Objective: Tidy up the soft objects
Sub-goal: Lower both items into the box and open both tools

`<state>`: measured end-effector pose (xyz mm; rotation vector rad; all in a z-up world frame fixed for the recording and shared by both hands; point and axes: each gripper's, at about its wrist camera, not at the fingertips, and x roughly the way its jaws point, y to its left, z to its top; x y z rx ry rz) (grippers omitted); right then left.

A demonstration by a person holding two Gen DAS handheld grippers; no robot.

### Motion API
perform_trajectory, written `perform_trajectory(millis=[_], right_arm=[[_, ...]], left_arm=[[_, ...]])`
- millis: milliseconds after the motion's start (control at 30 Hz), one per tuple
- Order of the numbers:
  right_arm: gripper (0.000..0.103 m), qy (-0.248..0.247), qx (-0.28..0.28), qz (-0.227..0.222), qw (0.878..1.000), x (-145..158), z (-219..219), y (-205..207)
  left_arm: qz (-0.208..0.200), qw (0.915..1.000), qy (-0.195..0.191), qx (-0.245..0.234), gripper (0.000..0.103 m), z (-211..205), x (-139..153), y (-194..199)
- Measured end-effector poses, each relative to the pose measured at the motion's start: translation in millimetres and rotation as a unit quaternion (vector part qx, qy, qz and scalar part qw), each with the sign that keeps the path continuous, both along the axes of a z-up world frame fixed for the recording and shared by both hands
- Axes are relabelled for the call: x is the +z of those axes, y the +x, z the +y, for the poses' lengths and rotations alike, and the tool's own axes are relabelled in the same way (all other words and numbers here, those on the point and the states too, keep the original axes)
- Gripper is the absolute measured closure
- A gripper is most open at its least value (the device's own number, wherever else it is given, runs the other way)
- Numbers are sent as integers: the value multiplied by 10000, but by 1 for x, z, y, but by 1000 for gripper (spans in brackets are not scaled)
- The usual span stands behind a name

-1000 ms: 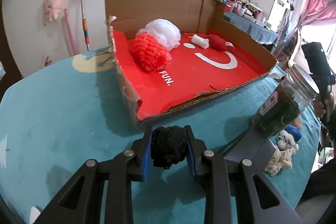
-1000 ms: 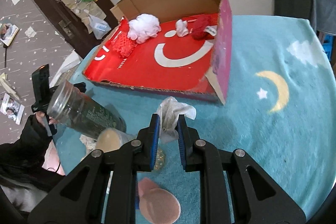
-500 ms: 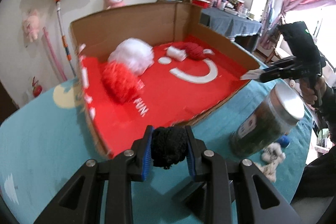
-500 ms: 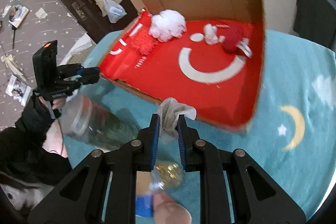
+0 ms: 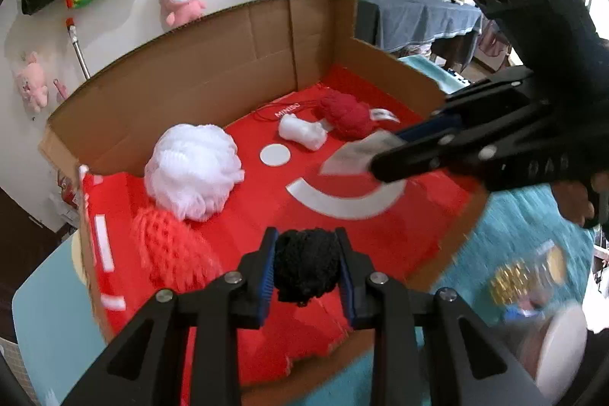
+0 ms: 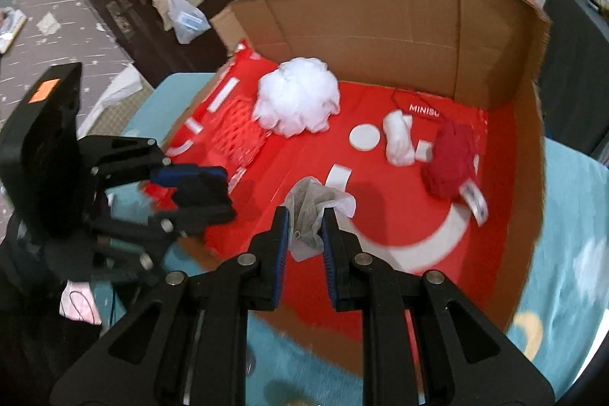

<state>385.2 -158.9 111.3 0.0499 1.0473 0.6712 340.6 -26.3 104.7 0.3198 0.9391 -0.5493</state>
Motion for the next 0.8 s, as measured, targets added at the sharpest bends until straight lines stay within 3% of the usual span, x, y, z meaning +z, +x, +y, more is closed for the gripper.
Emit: perform_trajectory(millis=[333,800], right_arm=[[87,-210,-192,574,9979,-34,21,62],[86,-221,-327,896,9952,-50,20,77]], left_arm=[[415,9985,241,269,72,-3,-36,61],[523,9975,219,431,69,1,-51,76]])
